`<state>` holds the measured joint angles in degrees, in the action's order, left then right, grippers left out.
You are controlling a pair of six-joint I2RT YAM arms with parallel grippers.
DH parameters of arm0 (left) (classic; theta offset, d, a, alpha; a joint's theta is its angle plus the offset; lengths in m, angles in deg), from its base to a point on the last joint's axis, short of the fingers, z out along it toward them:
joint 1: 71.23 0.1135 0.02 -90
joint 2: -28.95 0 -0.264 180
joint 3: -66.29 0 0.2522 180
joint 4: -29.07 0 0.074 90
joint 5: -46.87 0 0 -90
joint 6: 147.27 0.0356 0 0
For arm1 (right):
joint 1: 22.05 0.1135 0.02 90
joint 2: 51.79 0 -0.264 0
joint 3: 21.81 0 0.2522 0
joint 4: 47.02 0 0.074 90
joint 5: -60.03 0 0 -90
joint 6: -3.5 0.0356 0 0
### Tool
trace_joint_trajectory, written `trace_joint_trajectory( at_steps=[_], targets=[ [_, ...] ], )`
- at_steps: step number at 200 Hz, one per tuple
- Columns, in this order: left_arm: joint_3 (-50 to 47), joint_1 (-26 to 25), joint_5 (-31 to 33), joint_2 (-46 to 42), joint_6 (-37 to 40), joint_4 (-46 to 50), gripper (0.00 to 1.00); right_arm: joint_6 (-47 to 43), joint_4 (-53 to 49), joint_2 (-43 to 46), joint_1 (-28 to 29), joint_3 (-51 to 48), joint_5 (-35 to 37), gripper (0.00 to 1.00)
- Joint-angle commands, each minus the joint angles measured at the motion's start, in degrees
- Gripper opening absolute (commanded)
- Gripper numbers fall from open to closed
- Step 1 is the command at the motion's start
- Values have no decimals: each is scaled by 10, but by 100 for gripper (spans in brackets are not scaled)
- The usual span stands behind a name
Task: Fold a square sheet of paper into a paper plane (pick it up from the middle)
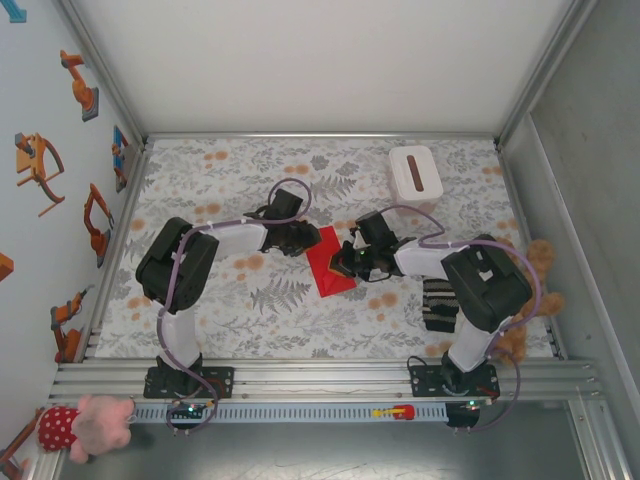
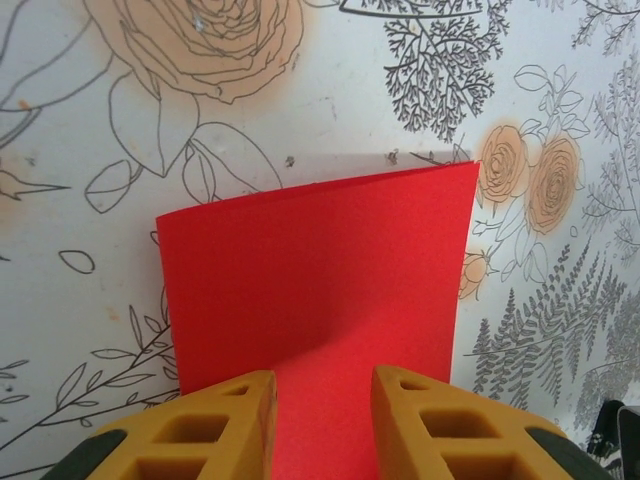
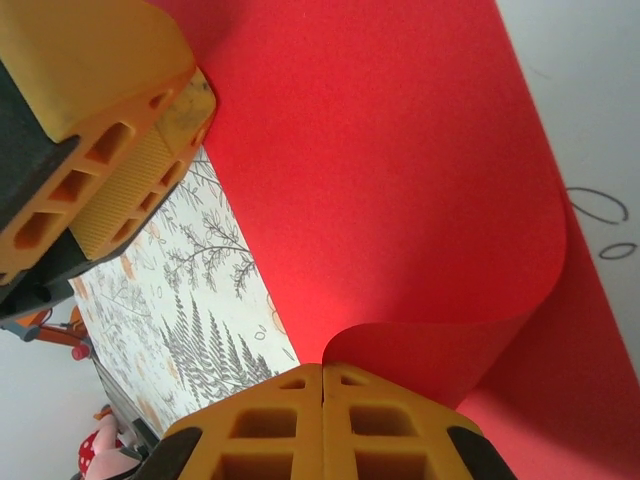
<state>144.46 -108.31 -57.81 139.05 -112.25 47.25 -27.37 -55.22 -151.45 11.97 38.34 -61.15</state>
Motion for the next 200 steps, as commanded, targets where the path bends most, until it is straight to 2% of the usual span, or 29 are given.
trace_joint_trajectory(
  at_steps=[1, 49, 200],
  targets=[
    [-2, 0, 2, 6, 1, 18, 31, 11, 21, -9, 4, 14, 3, 0],
    [23, 0, -8, 38, 3, 41, 31, 9, 35, -17, 4, 19, -14, 0],
    [34, 1, -14, 45, 11, 52, 30, 21, 68, -56, 11, 32, -26, 0]
  ],
)
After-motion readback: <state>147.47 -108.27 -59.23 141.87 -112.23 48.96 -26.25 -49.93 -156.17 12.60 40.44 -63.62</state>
